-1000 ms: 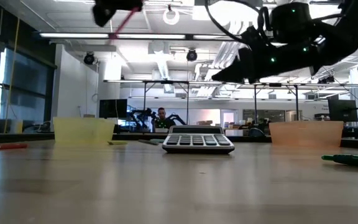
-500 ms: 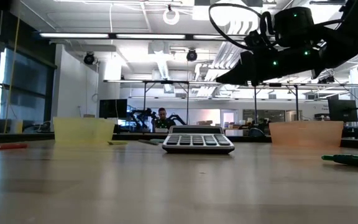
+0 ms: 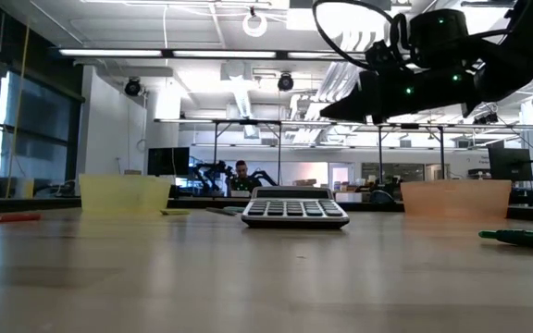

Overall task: Sort crayons/erasers/pens/pencils in bins
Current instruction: Put the pink colored pencil into the transparent bin, then put the green pen into the orange bin

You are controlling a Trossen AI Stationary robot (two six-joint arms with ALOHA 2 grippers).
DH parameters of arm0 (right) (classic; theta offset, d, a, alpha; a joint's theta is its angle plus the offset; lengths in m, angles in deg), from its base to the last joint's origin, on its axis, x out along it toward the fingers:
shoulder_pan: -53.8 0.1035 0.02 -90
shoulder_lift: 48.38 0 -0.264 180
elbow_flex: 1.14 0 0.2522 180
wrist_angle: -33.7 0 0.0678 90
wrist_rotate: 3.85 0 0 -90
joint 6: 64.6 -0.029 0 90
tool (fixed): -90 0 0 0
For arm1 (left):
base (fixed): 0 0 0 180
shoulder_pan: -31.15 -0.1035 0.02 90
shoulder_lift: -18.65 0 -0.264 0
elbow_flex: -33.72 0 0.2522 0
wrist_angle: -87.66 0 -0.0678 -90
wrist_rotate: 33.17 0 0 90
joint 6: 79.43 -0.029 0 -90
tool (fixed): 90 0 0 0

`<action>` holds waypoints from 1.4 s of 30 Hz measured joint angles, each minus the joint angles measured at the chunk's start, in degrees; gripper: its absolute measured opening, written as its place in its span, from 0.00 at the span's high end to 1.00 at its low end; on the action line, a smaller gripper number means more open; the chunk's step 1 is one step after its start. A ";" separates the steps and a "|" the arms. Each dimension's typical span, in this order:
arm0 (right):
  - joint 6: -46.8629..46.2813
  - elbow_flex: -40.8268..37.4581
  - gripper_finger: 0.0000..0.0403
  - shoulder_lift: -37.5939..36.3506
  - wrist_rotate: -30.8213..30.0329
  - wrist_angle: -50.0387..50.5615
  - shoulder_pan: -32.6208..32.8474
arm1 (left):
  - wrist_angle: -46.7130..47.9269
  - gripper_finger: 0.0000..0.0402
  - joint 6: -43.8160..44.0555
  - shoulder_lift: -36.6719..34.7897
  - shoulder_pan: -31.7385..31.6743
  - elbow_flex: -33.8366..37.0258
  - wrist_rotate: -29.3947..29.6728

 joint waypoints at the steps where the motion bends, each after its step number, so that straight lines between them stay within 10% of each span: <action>1: -0.46 0.01 1.00 0.00 0.09 -0.41 0.00 | 0.18 1.00 0.02 0.75 -0.01 0.00 -0.80; 27: -0.59 0.04 1.00 0.02 0.10 -0.75 0.00 | -0.20 0.93 -6.89 8.10 1.21 0.02 -10.83; 42: 0.65 0.04 1.00 0.02 -0.12 -0.66 0.00 | 2.33 0.73 -32.98 5.37 -5.37 -5.28 -16.82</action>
